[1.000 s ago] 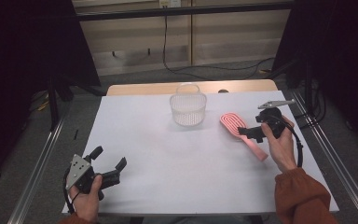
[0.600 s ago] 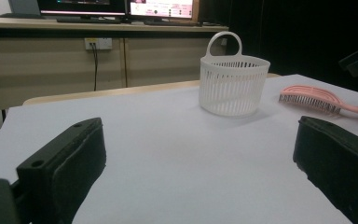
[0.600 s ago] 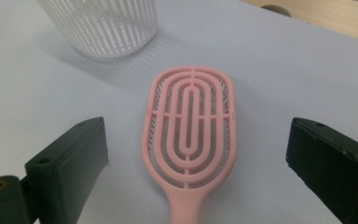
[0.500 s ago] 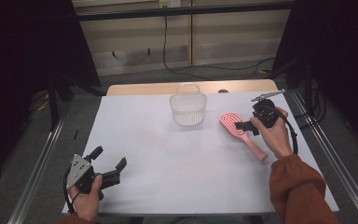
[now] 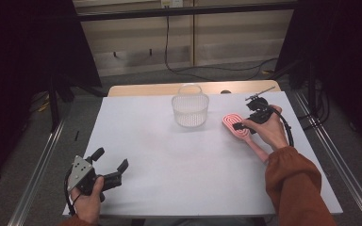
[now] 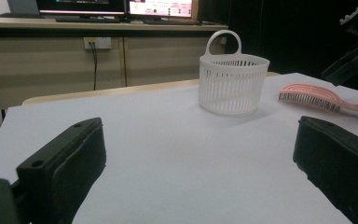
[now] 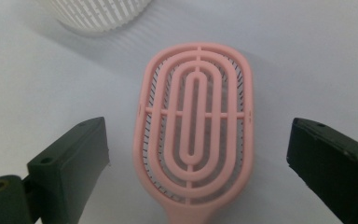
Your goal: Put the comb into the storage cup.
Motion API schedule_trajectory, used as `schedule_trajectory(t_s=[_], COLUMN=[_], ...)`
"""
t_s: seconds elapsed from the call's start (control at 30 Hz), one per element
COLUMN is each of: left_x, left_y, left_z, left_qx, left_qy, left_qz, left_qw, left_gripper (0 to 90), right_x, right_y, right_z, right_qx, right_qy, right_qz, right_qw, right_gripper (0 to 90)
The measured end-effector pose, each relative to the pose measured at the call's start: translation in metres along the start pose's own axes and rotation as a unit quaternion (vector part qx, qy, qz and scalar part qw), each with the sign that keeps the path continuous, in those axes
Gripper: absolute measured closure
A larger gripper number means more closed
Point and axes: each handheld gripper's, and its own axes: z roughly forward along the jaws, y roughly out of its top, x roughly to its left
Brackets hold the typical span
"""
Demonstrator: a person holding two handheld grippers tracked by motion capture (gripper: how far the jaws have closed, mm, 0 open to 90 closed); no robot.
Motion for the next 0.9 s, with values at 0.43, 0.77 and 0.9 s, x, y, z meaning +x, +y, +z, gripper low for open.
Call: schedule_trajectory(t_s=[0.43, 0.77, 0.9], left_x=[0.0, 0.0, 0.0], left_y=[-0.001, -0.001, -0.001], left_z=[0.001, 0.001, 0.001], left_qx=[0.005, 0.01, 0.01], left_qy=[-0.003, -0.006, -0.006], left_qz=[0.001, 0.003, 0.001], left_qw=[1.0, 0.9999, 0.9999], left_gripper=[2.4, 2.4, 2.4], right_x=[0.003, 0.005, 0.006], right_y=[0.005, 0.011, 0.011], right_z=[0.019, 0.028, 0.032], right_qx=[0.049, 0.091, 0.097], right_qy=[0.003, -0.002, -0.006], right_qz=[-0.006, -0.023, -0.027], right_qw=[0.9988, 0.9956, 0.9949], right_gripper=[7.2, 7.9, 8.6])
